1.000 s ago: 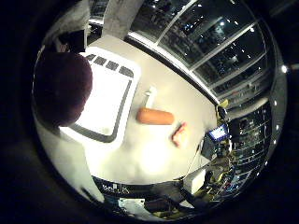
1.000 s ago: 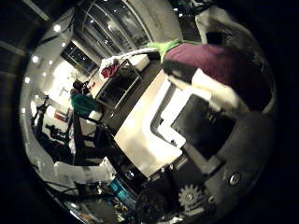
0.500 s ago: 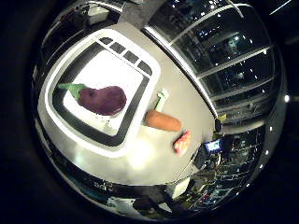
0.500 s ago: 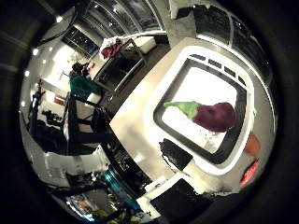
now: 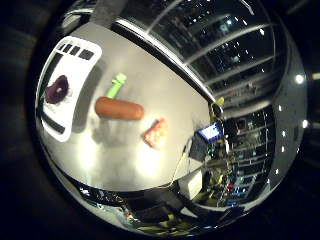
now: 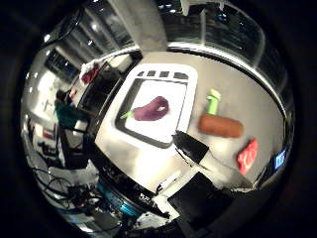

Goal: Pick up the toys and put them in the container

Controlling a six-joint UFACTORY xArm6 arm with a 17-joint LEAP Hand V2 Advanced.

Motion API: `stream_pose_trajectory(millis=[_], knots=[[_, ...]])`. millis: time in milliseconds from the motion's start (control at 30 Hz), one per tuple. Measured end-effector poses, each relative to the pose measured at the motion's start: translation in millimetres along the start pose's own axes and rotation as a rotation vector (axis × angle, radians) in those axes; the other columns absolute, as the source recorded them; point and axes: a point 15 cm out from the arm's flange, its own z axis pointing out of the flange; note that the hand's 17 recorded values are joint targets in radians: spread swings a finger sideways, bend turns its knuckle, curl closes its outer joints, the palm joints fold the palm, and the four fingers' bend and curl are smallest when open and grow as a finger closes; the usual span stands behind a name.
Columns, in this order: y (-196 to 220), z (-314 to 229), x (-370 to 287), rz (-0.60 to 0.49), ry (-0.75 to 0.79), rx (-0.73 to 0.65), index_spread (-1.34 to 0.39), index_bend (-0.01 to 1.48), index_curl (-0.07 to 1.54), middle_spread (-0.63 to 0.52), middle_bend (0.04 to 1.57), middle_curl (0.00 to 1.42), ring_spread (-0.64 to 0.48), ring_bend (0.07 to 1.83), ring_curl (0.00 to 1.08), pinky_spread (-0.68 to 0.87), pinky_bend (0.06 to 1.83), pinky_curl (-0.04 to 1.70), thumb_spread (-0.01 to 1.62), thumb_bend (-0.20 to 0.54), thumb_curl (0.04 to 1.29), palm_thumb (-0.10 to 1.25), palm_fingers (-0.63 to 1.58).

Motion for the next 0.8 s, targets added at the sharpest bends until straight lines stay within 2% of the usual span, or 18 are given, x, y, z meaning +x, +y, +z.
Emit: stream_pose_trajectory(millis=[267, 400, 533, 667, 800], knots=[[85.7, 43.0, 153.2, 0.367, 0.073, -0.108, -0.38, 0.17, 0.30, 0.01, 0.24, 0.33, 0.16, 0.28, 0.22, 0.44, 0.31, 0.28, 1.02, -0.019, 0.34, 0.77, 0.27], [101.7, 83.7, 175.0, 0.403, 0.054, -0.149, -0.37, 0.17, 0.30, 0.01, 0.24, 0.33, 0.17, 0.29, 0.23, 0.42, 0.29, 0.28, 1.02, -0.022, 0.35, 0.77, 0.30], [91.0, 110.5, 199.3, 0.422, 0.057, -0.155, -0.37, 0.16, 0.30, 0.00, 0.24, 0.33, 0.16, 0.29, 0.23, 0.43, 0.29, 0.28, 1.02, -0.028, 0.34, 0.74, 0.31], [82.6, 135.0, 204.5, 0.421, 0.045, -0.176, -0.35, 0.16, 0.29, 0.01, 0.23, 0.33, 0.16, 0.29, 0.23, 0.43, 0.31, 0.29, 1.01, -0.040, 0.32, 0.65, 0.28], [65.2, 161.2, 201.2, 0.403, 0.026, -0.196, -0.31, 0.13, 0.26, 0.07, 0.20, 0.32, 0.19, 0.29, 0.23, 0.44, 0.39, 0.31, 1.00, -0.044, 0.30, 0.55, 0.18]])
